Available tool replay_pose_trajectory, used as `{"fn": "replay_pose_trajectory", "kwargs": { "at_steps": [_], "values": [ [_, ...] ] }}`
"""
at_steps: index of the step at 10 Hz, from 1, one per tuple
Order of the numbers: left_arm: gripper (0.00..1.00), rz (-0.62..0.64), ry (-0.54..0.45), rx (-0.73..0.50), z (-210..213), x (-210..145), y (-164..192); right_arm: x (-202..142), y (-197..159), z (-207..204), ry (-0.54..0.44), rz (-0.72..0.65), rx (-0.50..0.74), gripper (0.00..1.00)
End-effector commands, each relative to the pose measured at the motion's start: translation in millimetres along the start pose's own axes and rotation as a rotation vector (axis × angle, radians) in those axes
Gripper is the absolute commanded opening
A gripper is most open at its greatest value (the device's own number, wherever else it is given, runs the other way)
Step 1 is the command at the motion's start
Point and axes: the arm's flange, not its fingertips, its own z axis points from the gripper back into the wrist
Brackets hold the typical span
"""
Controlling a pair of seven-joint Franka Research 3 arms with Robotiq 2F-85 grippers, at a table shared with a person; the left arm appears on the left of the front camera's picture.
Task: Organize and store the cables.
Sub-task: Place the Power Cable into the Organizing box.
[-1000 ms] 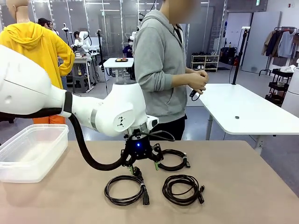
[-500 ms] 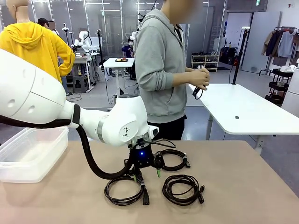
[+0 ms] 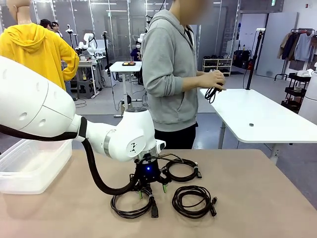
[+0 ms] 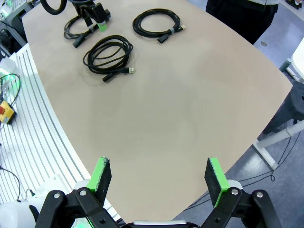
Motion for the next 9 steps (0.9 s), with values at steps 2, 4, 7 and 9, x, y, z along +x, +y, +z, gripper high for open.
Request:
{"fn": "replay_pose_trajectory", "kwargs": {
  "at_steps": [2,4,7,9],
  "values": [
    [1.0,0.043,-0.004,0.05,-3.0,-1.4,-6.8,-1.0,-0.7,1.2,-0.013,0.016,0.005,1.0],
    [0.95,0.056,-0.002,0.084,1.0,-6.1,-8.7,-1.0,-0.7,1.2,-0.013,0.016,0.005,1.0],
    [0.62,0.072,0.008,0.119,3.6,-9.6,-9.3,-1.0,-0.7,1.2,-0.013,0.016,0.005,1.0],
    [0.42,0.053,0.001,0.152,4.9,-10.1,-12.1,-1.0,-0.7,1.2,-0.013,0.016,0.005,1.0]
  ]
}}
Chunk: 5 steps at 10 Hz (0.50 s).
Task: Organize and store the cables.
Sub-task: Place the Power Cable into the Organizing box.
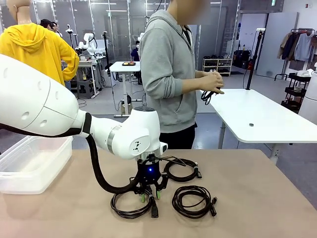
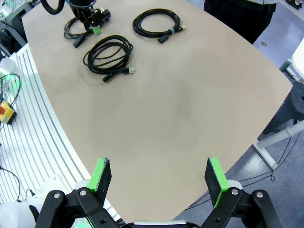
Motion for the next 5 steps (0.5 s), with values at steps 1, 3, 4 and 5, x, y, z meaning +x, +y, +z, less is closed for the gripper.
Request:
{"fn": "replay_pose_trajectory", "kwargs": {
  "at_steps": [1,3,4,5],
  "values": [
    [0.36,0.01,-0.014,0.05,4.3,0.7,-5.8,-1.4,-0.9,1.3,-0.013,0.015,0.005,1.0],
    [0.16,0.004,-0.003,0.059,5.0,2.5,-8.1,-1.4,-0.9,1.3,-0.013,0.015,0.005,1.0],
    [0.02,-0.002,0.004,0.06,4.8,3.2,-9.5,-1.4,-0.9,1.3,-0.013,0.015,0.005,1.0],
    [0.0,-0.002,0.004,0.062,5.6,3.6,-9.6,-1.4,-0.9,1.3,-0.013,0.015,0.005,1.0]
  ]
}}
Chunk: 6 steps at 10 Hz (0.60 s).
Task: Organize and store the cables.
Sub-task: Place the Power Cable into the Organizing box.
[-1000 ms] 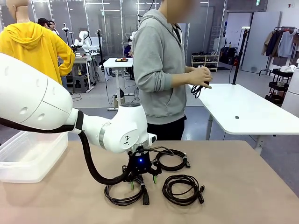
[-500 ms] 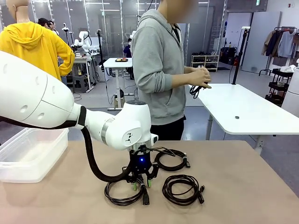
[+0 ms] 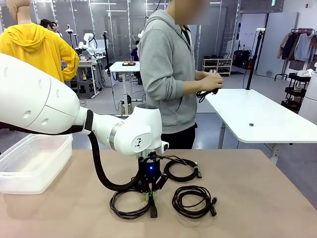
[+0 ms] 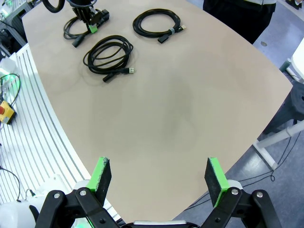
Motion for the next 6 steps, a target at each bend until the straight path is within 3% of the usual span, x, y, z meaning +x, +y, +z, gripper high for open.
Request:
{"fn": "replay_pose_trajectory", "kwargs": {
  "at_steps": [1,2,4,6],
  "values": [
    [0.0,-0.003,-0.025,0.051,6.2,0.8,-3.6,-1.5,-0.9,1.4,-0.013,0.015,0.005,1.0],
    [0.0,-0.03,-0.065,0.115,22.9,-1.8,-1.8,-1.5,-0.9,1.4,-0.013,0.015,0.005,1.0],
    [0.06,-0.117,-0.146,0.176,94.8,-24.0,11.8,-1.5,-0.9,1.4,-0.013,0.015,0.005,1.0],
    [0.06,-0.211,-0.155,0.2,139.4,-44.7,20.0,-1.5,-0.9,1.4,-0.013,0.015,0.005,1.0]
  ]
}}
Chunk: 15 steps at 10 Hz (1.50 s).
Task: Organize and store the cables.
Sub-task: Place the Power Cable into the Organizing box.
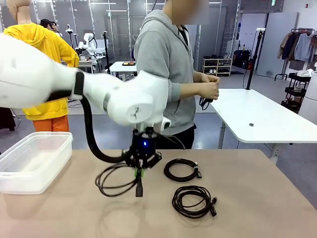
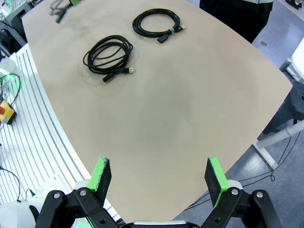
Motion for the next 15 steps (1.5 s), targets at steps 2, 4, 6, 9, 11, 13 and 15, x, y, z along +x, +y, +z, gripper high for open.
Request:
{"fn": "replay_pose_trajectory", "kwargs": {
  "at_steps": [2,4,6,9,11,13,15],
  "values": [
    [0.06,-0.081,-0.05,0.042,30.2,-11.1,9.2,-1.4,-0.9,1.3,-0.014,0.016,0.006,1.0],
    [0.06,-0.059,-0.035,0.024,39.0,-17.5,8.5,-1.4,-0.9,1.3,-0.014,0.016,0.006,1.0],
    [0.06,-0.059,-0.035,0.024,39.0,-17.5,8.5,-1.4,-0.9,1.3,-0.014,0.016,0.006,1.0],
    [0.17,-0.078,-0.042,0.021,36.8,-14.6,8.3,-1.4,-0.9,1.3,-0.014,0.016,0.006,1.0],
    [0.17,-0.174,-0.051,0.101,47.6,-17.9,54.8,-1.4,-0.9,1.3,-0.014,0.016,0.006,1.0],
    [0.17,-0.239,-0.096,0.14,50.2,-25.9,119.8,-1.4,-0.9,1.3,-0.014,0.016,0.006,1.0],
    [0.17,-0.254,-0.147,0.152,52.7,-31.4,191.4,-1.4,-0.9,1.3,-0.014,0.016,0.006,1.0]
  ]
}}
